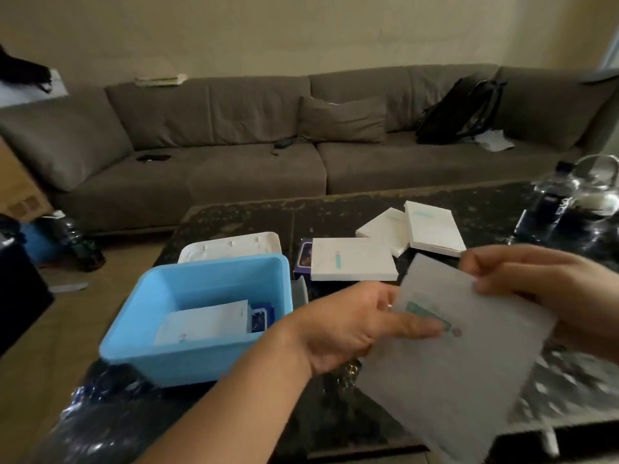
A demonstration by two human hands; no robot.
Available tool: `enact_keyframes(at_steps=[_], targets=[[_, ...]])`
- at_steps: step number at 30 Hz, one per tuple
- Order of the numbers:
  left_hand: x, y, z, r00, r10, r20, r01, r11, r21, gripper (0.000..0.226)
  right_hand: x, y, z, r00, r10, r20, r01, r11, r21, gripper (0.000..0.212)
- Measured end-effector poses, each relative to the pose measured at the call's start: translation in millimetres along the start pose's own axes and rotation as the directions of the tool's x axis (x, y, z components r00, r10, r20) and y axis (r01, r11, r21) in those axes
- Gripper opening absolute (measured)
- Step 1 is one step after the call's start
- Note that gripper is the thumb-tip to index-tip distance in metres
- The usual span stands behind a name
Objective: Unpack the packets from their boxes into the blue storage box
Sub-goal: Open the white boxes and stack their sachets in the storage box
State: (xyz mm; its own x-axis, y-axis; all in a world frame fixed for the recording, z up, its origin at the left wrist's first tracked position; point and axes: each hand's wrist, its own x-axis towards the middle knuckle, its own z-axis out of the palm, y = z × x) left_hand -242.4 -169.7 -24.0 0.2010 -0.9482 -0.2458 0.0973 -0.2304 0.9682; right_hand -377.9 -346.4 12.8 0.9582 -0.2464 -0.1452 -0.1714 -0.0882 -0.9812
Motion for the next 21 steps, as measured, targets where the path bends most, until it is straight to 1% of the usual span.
enact_keyframes(at_steps=[1,2,4,5,7,9,10,11,13,15,18,20,21], targets=[[-4.8,0.2,-5.1,1.000,-0.004,-0.016,0.003,0.996,-0.086,0.028,6.0,-20.6,8.8,0.998,0.042,0.048,-0.040,0.998,-0.055,0.009],[-9.1,-1.4,-10.1,0.998,-0.004,-0.062,-0.006,0.986,-0.164,0.029,18.4,-25.5,9.9,0.997,0.011,0.072,-0.004,0.994,-0.107,0.009],[-17.6,-4.8,-19.0,0.981,0.006,-0.194,-0.059,0.962,-0.267,0.033,34.6,-31.9,20.9,0.999,-0.034,0.002,0.034,0.991,-0.131,0.019],[-22.0,-6.1,-22.8,0.962,0.019,-0.271,-0.104,0.948,-0.302,0.032,39.5,-35.2,31.7,0.995,-0.054,-0.081,0.045,0.992,-0.118,0.024],[-30.6,-5.0,-30.2,0.899,0.027,-0.436,-0.216,0.896,-0.389,0.029,48.6,-31.0,55.3,0.985,-0.070,-0.157,0.059,0.995,-0.074,0.033],[-39.5,-1.7,-38.0,0.818,-0.028,-0.575,-0.328,0.799,-0.505,0.026,52.0,-21.1,80.8,0.994,-0.065,-0.083,0.062,0.997,-0.045,0.036],[-43.7,-0.3,-41.7,0.785,-0.059,-0.617,-0.364,0.761,-0.536,0.023,56.6,-14.0,91.0,0.998,-0.050,-0.045,0.048,0.998,-0.032,0.036],[-47.7,1.0,-45.5,0.760,-0.082,-0.645,-0.385,0.742,-0.549,0.019,61.4,-9.9,99.9,0.999,-0.022,-0.041,0.021,1.000,-0.009,0.037],[-55.5,0.2,-54.3,0.729,-0.085,-0.679,-0.420,0.728,-0.542,0.014,74.6,-5.5,113.8,0.998,0.000,-0.067,0.001,1.000,0.026,0.036],[-64.9,-2.4,-67.9,0.687,-0.050,-0.725,-0.469,0.732,-0.495,0.016,88.2,-7.3,122.1,0.999,0.013,-0.047,-0.012,1.000,0.013,0.035],[-85.7,-7.3,-101.7,0.603,0.048,-0.796,-0.487,0.813,-0.319,0.015,107.1,-12.4,126.4,0.998,0.006,0.061,0.001,0.995,-0.099,0.036],[-103.7,-9.8,-128.7,0.540,0.110,-0.834,-0.433,0.886,-0.164,0.014,119.1,-16.9,130.0,0.988,0.052,0.146,-0.022,0.979,-0.200,0.037],[-112.4,-11.3,-141.6,0.526,0.137,-0.839,-0.386,0.918,-0.092,0.016,125.7,-19.2,133.1,0.983,0.068,0.173,-0.026,0.972,-0.235,0.035]])
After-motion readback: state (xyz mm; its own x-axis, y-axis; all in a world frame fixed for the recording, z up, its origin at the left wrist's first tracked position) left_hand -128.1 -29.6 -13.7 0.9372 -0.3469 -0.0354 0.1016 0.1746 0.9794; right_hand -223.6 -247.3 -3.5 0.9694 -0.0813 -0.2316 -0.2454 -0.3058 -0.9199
